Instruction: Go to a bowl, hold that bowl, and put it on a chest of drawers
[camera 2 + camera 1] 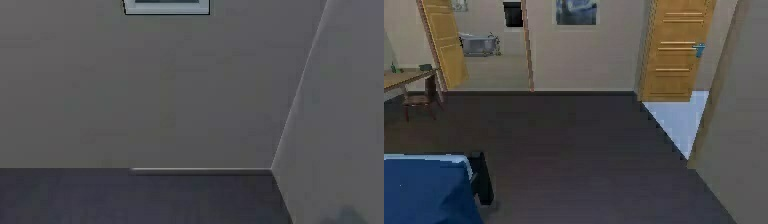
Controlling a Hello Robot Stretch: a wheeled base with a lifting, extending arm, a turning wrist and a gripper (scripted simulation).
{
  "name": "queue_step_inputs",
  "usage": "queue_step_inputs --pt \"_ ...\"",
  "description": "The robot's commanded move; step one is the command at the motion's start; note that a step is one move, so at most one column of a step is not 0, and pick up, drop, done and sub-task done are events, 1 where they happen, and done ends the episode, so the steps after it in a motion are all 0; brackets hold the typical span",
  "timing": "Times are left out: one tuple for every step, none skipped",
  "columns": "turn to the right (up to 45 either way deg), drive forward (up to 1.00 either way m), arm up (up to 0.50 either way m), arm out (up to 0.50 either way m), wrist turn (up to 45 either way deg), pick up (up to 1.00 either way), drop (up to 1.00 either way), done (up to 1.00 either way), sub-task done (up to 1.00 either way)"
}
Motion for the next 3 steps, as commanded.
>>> queue_step_inputs --pt "-3.0 0.00 0.00 0.00 0.0 0.00 0.00 0.00 0.00" --pt "0.0 1.00 0.00 0.00 0.0 0.00 0.00 0.00 0.00" --pt "0.0 0.60 0.00 0.00 0.0 0.00 0.00 0.00 0.00"
